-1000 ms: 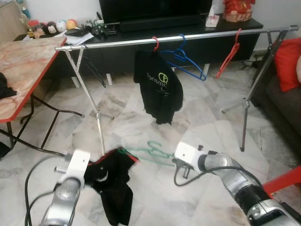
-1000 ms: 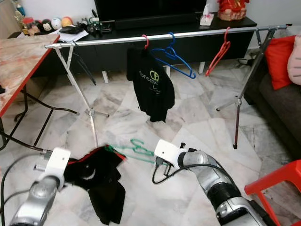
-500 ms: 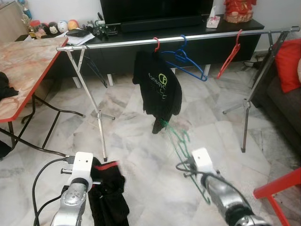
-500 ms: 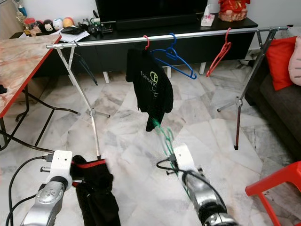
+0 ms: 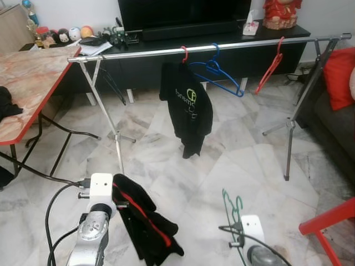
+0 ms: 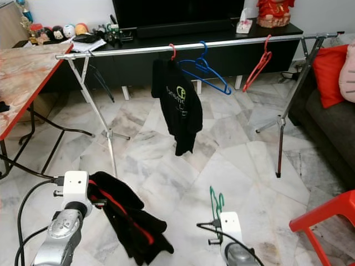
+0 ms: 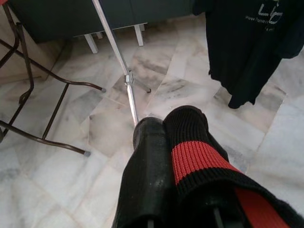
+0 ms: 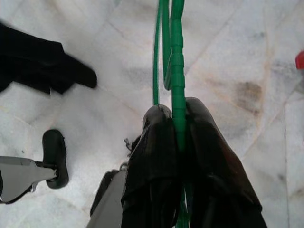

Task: Hang hanger

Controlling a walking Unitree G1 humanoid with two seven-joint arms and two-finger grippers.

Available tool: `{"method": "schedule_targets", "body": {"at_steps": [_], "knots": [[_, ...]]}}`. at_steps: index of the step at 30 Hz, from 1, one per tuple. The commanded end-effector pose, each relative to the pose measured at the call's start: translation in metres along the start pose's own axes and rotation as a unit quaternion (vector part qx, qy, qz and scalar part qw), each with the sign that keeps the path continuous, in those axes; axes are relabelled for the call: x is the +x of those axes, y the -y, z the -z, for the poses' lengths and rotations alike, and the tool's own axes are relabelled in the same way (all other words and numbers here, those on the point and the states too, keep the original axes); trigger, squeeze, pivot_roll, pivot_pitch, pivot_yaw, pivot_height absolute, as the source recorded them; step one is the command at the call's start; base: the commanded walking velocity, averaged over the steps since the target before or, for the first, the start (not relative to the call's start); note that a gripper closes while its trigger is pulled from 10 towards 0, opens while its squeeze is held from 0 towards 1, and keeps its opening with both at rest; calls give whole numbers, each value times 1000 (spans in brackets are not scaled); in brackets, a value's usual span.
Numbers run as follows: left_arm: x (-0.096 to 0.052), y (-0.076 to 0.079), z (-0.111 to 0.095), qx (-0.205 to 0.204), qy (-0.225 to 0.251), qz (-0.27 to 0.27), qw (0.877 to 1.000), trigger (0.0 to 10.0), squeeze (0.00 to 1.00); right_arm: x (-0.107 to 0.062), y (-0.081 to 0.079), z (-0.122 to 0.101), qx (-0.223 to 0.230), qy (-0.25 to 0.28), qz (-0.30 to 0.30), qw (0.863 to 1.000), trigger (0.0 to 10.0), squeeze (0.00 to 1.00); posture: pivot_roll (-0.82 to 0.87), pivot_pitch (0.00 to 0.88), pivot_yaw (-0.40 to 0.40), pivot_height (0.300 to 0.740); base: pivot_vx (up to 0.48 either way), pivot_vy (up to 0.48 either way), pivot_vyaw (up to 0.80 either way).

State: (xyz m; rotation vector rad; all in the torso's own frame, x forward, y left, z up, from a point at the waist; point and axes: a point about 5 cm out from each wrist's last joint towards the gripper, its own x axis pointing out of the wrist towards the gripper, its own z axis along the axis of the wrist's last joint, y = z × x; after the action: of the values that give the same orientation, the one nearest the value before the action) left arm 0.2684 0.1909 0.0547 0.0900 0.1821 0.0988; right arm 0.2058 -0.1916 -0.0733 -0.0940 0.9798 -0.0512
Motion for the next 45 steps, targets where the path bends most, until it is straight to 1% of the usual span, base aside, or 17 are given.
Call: {"method": "schedule_targets", "body": {"at_steps": [1, 4, 6, 7, 8, 15, 16, 21, 22, 23, 25, 27, 28, 29, 36, 38, 45], "knots": [[-2, -13, -25, -20, 68, -29, 997, 10000, 0, -1, -4, 6, 16, -4, -1, 1000, 10000, 0, -65, 0, 78, 740, 0, 0, 0], [-3, -13, -25, -32, 65, -33, 997, 10000, 0, -1, -6, 7, 26, -5, -4, 1000, 10000, 0, -64, 0, 78, 740, 0, 0, 0], [-3, -12, -24, -45, 62, -35, 996, 10000, 0, 0, -9, 6, 22, -5, -7, 1000, 10000, 0, -66, 0, 77, 740, 0, 0, 0], [-3, -12, -24, -45, 62, -35, 996, 10000, 0, 0, -9, 6, 22, -5, -7, 1000, 10000, 0, -66, 0, 77, 740, 0, 0, 0], [-4, -12, -23, -57, 63, -40, 996, 10000, 0, 0, -12, 3, 12, -5, -11, 1000, 10000, 0, -66, 0, 77, 740, 0, 0, 0], [-6, -10, -23, -48, 59, -38, 996, 10000, 0, 1, -19, -2, 6, -4, -19, 1000, 10000, 0, -62, 0, 76, 740, 0, 384, 0], [-6, -10, -22, -40, 56, -37, 997, 10000, 0, 1, -21, -1, -2, -6, -22, 1000, 10000, 0, -62, 0, 76, 740, 0, 446, 0], [-6, -10, -21, -45, 56, -37, 997, 10000, 0, 0, -27, 4, -23, -12, -34, 999, 10000, 0, -61, 0, 81, 740, 0, 446, 0], [-6, -10, -21, -44, 57, -37, 997, 10000, 0, -1, -24, 11, -31, -20, -32, 999, 10000, 0, -61, 0, 81, 740, 0, 446, 0], [-5, -9, -22, -33, 57, -33, 997, 10000, 0, -3, -18, 26, -56, -36, -30, 997, 10000, 0, -59, 0, 80, 740, 0, 446, 406], [-5, -9, -22, -29, 57, -32, 997, 10000, 0, -3, -15, 30, -61, -38, -30, 997, 10000, 0, -59, 0, 80, 740, 0, 444, 506], [-5, -8, -22, -33, 58, -33, 997, 10000, 0, -4, -15, 31, -52, -37, -33, 997, 10000, 0, -56, 0, 78, 740, 0, 446, 309], [-5, -8, -22, -36, 58, -34, 997, 10000, 0, -4, -13, 33, -36, -36, -33, 998, 10000, 0, -55, 0, 75, 740, 0, 446, 0], [-5, -8, -23, -37, 58, -34, 997, 10000, 0, -4, -12, 33, -33, -37, -32, 998, 10000, 0, -55, 0, 75, 740, 0, 446, 0], [-5, -8, -23, -37, 58, -35, 997, 10000, 0, -4, -11, 34, -36, -37, -32, 998, 10000, 0, -55, 0, 75, 740, 0, 446, 0], [-4, -9, -24, -37, 59, -37, 997, 10000, 0, -4, -10, 33, -29, -30, -33, 999, 10000, 0, -55, 0, 75, 740, 0, 446, 0], [-3, -8, -26, -36, 60, -36, 997, 10000, 0, -4, -12, 31, -34, -31, -35, 998, 10000, 0, -54, 0, 74, 740, 0, 445, 0]]}}
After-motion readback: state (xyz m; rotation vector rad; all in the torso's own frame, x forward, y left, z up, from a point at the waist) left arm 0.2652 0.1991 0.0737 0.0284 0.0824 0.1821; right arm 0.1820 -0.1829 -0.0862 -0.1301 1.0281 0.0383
